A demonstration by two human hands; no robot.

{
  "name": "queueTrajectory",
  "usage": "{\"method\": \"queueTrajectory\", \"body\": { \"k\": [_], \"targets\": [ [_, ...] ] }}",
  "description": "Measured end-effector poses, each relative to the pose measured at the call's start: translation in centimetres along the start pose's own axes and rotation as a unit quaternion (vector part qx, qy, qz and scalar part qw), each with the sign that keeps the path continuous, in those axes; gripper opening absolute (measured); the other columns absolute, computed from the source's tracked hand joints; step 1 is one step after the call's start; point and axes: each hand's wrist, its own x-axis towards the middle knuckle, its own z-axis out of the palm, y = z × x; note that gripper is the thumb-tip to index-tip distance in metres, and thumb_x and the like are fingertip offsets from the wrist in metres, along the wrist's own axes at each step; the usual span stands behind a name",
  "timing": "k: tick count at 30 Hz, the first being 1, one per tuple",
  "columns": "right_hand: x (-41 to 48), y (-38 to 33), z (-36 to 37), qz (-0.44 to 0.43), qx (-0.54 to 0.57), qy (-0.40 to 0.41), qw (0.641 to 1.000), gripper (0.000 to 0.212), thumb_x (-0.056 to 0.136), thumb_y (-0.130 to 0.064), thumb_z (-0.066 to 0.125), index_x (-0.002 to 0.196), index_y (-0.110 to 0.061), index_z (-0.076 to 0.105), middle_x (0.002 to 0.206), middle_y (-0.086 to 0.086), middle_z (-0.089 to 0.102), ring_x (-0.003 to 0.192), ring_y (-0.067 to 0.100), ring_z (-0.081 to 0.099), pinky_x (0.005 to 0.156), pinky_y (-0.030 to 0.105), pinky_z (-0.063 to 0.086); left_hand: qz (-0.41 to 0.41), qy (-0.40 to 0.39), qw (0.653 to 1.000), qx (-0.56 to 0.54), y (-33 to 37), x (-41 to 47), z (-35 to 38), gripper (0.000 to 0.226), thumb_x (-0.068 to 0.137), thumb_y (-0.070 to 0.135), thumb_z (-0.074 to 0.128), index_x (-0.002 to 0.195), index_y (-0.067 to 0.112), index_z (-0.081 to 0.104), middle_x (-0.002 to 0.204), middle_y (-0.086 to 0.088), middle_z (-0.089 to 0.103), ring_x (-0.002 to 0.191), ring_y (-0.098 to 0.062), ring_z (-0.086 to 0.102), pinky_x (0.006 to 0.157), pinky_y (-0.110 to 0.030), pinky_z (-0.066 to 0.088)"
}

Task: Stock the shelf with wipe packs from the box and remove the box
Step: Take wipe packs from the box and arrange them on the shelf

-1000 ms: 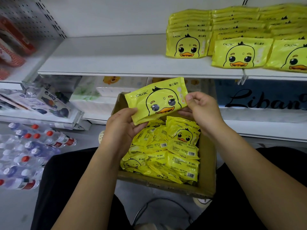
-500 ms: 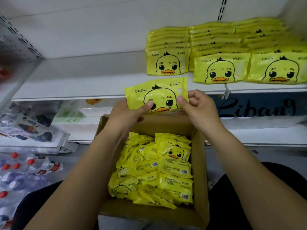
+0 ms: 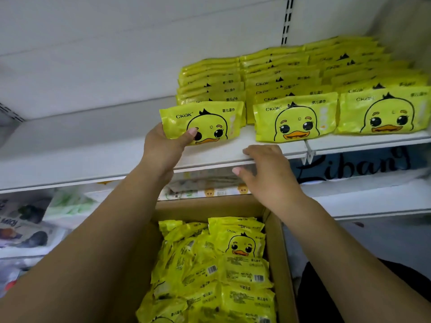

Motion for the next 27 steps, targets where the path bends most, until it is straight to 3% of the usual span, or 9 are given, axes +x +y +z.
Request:
{"method": "queueTrajectory", "body": {
  "k": [3, 6, 8, 11, 15, 18, 21, 24, 27],
  "targets": [
    [0.3, 0.0, 0.1, -0.005, -0.034, -0.002, 0.999, 0.052, 0.094, -0.044, 0.064, 0.136, -0.015, 0.059, 0.141, 0.002, 0.056, 0.134, 0.024, 0.039, 0.108, 0.042, 0.036, 0.019, -0.01, 1.0, 0.011, -1.0, 1.3, 1.3, 0.031, 0.089, 0.013, 0.077, 0.119, 0.013, 0.069, 0.102, 0.0, 0.076, 0.076, 0.004, 0.071, 0.063, -0.007, 0.048],
    [0.5, 0.0, 0.2, -0.008, -0.06, -0.01, 0.998, 0.05, 0.095, -0.048, 0.061, 0.135, -0.018, 0.059, 0.143, 0.0, 0.052, 0.135, 0.023, 0.037, 0.108, 0.04, 0.033, 0.047, -0.002, 0.997, 0.057, -1.7, 2.7, 1.8, 0.033, 0.087, 0.018, 0.081, 0.118, 0.014, 0.071, 0.105, -0.002, 0.078, 0.092, -0.007, 0.074, 0.074, -0.012, 0.054],
    [0.6, 0.1, 0.2, -0.01, -0.071, -0.016, 0.997, 0.05, 0.096, -0.049, 0.059, 0.135, -0.02, 0.059, 0.145, -0.001, 0.049, 0.136, 0.022, 0.034, 0.108, 0.04, 0.03, 0.059, 0.014, 0.993, 0.101, -2.0, 3.7, 1.6, 0.039, 0.08, 0.037, 0.085, 0.113, 0.021, 0.072, 0.105, 0.0, 0.077, 0.098, -0.016, 0.074, 0.088, -0.03, 0.059],
    [0.7, 0.3, 0.1, -0.015, -0.081, -0.014, 0.996, 0.048, 0.096, -0.05, 0.058, 0.135, -0.021, 0.059, 0.144, -0.002, 0.048, 0.137, 0.021, 0.033, 0.107, 0.04, 0.03, 0.102, 0.063, 0.961, 0.25, -2.8, 5.3, 1.3, 0.077, 0.061, 0.079, 0.075, 0.111, 0.021, 0.068, 0.11, -0.006, 0.07, 0.106, -0.028, 0.066, 0.093, -0.044, 0.055],
    [0.5, 0.2, 0.6, -0.034, -0.106, -0.003, 0.994, 0.048, 0.095, -0.047, 0.061, 0.133, -0.017, 0.06, 0.142, 0.003, 0.05, 0.136, 0.025, 0.036, 0.105, 0.043, 0.032, 0.11, 0.08, 0.93, 0.341, -2.4, 5.6, 1.6, 0.073, 0.078, 0.058, 0.079, 0.118, 0.002, 0.057, 0.118, -0.019, 0.057, 0.114, -0.035, 0.051, 0.084, -0.037, 0.041],
    [0.5, 0.1, 0.8, -0.044, -0.116, 0.007, 0.992, 0.047, 0.094, -0.046, 0.063, 0.129, -0.015, 0.062, 0.139, 0.005, 0.052, 0.133, 0.027, 0.039, 0.103, 0.044, 0.034, 0.11, 0.089, 0.935, 0.324, -2.5, 5.6, 1.5, 0.088, 0.065, 0.077, 0.072, 0.109, 0.002, 0.057, 0.109, -0.017, 0.061, 0.104, -0.037, 0.059, 0.077, -0.041, 0.047],
    [0.5, 0.2, 0.8, -0.042, -0.118, 0.007, 0.992, 0.045, 0.095, -0.044, 0.063, 0.128, -0.014, 0.063, 0.137, 0.005, 0.054, 0.132, 0.028, 0.041, 0.102, 0.045, 0.036, 0.09, 0.092, 0.941, 0.312, -2.8, 4.6, 1.5, 0.083, 0.068, 0.07, 0.077, 0.113, 0.004, 0.055, 0.113, -0.014, 0.059, 0.107, -0.035, 0.058, 0.086, -0.049, 0.051],
    [0.0, -0.3, 1.2, -0.076, -0.057, 0.078, 0.992, 0.034, 0.093, -0.029, 0.067, 0.12, -0.008, 0.066, 0.124, 0.01, 0.063, 0.119, 0.034, 0.053, 0.094, 0.05, 0.047, 0.088, 0.082, 0.943, 0.311, -3.3, 3.4, 1.0, 0.073, 0.076, 0.059, 0.08, 0.121, 0.008, 0.055, 0.119, -0.01, 0.056, 0.113, -0.031, 0.055, 0.093, -0.049, 0.05],
    [-1.2, -1.2, 1.6, -0.115, -0.022, 0.119, 0.986, 0.03, 0.093, -0.025, 0.062, 0.117, -0.009, 0.067, 0.116, 0.007, 0.067, 0.11, 0.033, 0.058, 0.087, 0.047, 0.05, 0.084, 0.086, 0.943, 0.31, -3.9, 1.9, 0.1, 0.069, 0.086, 0.052, 0.075, 0.13, 0.005, 0.051, 0.128, -0.011, 0.052, 0.119, -0.031, 0.052, 0.1, -0.047, 0.047]
  ]
}}
